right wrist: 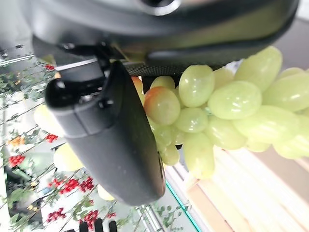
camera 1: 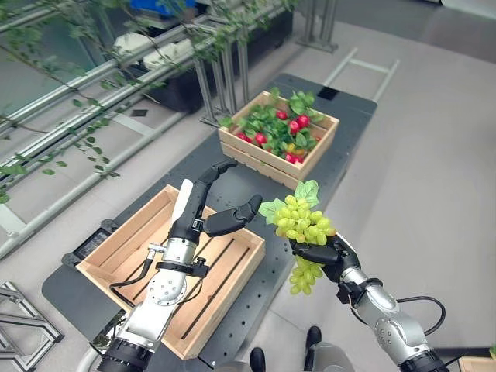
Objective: Pick up the fruits from the basket on one side to the basket on the other side
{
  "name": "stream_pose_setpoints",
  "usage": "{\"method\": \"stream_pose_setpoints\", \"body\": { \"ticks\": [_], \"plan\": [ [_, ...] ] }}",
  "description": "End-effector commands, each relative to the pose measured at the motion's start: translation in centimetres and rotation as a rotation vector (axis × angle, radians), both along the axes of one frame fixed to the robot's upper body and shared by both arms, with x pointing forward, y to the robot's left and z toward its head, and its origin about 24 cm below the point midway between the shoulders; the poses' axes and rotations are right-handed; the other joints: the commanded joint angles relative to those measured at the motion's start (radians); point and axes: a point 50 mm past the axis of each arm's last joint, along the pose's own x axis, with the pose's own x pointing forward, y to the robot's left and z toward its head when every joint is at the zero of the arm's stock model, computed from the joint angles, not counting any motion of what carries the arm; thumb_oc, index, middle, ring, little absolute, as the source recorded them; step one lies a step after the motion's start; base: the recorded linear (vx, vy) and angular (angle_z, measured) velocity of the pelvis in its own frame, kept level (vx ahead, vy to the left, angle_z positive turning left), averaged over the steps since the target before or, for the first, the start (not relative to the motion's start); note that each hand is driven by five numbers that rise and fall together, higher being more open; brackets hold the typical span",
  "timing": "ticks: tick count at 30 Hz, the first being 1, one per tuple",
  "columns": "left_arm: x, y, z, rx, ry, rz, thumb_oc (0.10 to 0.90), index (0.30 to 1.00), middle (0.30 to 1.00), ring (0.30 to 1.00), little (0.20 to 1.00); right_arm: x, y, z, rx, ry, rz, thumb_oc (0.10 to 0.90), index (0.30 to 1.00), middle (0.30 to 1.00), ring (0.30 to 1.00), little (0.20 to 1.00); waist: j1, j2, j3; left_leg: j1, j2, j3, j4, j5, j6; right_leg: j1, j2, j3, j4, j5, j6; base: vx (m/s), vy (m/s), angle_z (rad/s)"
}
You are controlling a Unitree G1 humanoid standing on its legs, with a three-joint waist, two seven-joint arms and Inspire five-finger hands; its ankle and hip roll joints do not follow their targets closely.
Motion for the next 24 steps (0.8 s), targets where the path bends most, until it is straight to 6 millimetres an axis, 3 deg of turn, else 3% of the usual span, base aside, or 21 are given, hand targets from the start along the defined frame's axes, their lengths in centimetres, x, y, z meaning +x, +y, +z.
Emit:
{"method": "stream_pose_setpoints", "body": {
  "ticks": [1,4,5,6,9,11,18,24],
  "plan": [
    [0.4,-0.5,5.2,-0.053,-0.284,-0.076,0.8,0.9,0.9,0.9,0.9,2.8,2.1,5.8,0.18,-0.296,0.082,0.4,0.3,0.3,0.3,0.3,0.024,-0.027,-0.109,-0.086,-0.095,-0.063,0.033,-0.054,-0.053,0.091,-0.04,-0.019,0.079,-0.041,0.027,-0.08,-0.054,-0.88],
    [0.0,-0.2,5.2,-0.051,-0.284,-0.065,0.8,0.9,0.9,0.9,0.9,2.3,2.6,5.3,0.168,-0.295,0.099,0.4,0.3,0.3,0.3,0.3,0.044,-0.05,-0.12,-0.113,-0.085,-0.004,0.046,-0.051,-0.059,0.195,-0.045,-0.067,-0.002,-0.078,0.036,-0.08,-0.176,-0.91],
    [-0.2,-0.1,5.1,-0.045,-0.28,-0.058,0.8,0.9,0.9,0.9,0.9,2.0,2.8,5.1,0.173,-0.295,0.108,0.4,0.3,0.3,0.3,0.3,0.05,-0.071,-0.127,-0.111,-0.086,0.016,0.038,-0.052,-0.076,0.27,-0.047,-0.082,-0.127,-0.11,0.046,0.0,-0.165,-0.79],
    [-0.2,-0.1,5.1,-0.045,-0.279,-0.058,0.8,0.9,0.9,0.9,0.9,2.0,2.8,5.1,0.173,-0.294,0.108,0.4,0.3,0.3,0.3,0.3,0.051,-0.071,-0.126,-0.108,-0.084,0.016,0.038,-0.051,-0.078,0.277,-0.044,-0.084,-0.136,-0.106,0.044,-0.05,-0.256,-1.15],
    [-0.5,0.0,5.0,-0.062,-0.288,-0.023,0.8,0.9,0.9,0.9,0.9,1.9,3.0,5.5,0.168,-0.309,0.122,0.4,0.3,0.3,0.3,0.3,0.056,-0.084,-0.134,-0.148,-0.025,0.132,0.042,-0.005,-0.129,0.374,-0.013,-0.135,-0.385,-0.114,0.039,-0.18,-0.284,-1.62],
    [-0.4,-0.2,4.9,-0.078,-0.288,-0.024,0.8,0.9,0.9,0.9,0.9,1.9,2.9,5.6,0.161,-0.305,0.103,0.4,0.3,0.3,0.3,0.3,0.049,-0.085,-0.138,-0.16,-0.004,0.165,0.039,0.01,-0.142,0.387,0.001,-0.136,-0.442,-0.091,0.036,-0.18,-0.268,-1.28],
    [0.0,-1.3,4.8,-0.128,-0.283,-0.063,0.8,0.9,0.9,0.9,0.9,1.9,2.0,5.2,0.124,-0.317,0.03,0.4,0.3,0.3,0.3,0.3,0.011,-0.09,-0.135,-0.155,0.02,0.151,0.003,0.035,-0.166,0.366,0.052,-0.099,-0.529,-0.042,0.017,-0.13,-0.216,-0.41],
    [0.2,-1.9,5.1,-0.188,-0.285,-0.093,0.8,0.9,0.9,0.9,0.9,2.0,1.1,6.0,0.111,-0.36,-0.005,0.4,0.3,0.3,0.3,0.3,-0.031,-0.087,-0.125,-0.189,0.074,0.135,-0.004,0.075,-0.206,0.31,0.105,-0.049,-0.532,-0.036,-0.012,-0.16,-0.199,-0.24]
  ]
}}
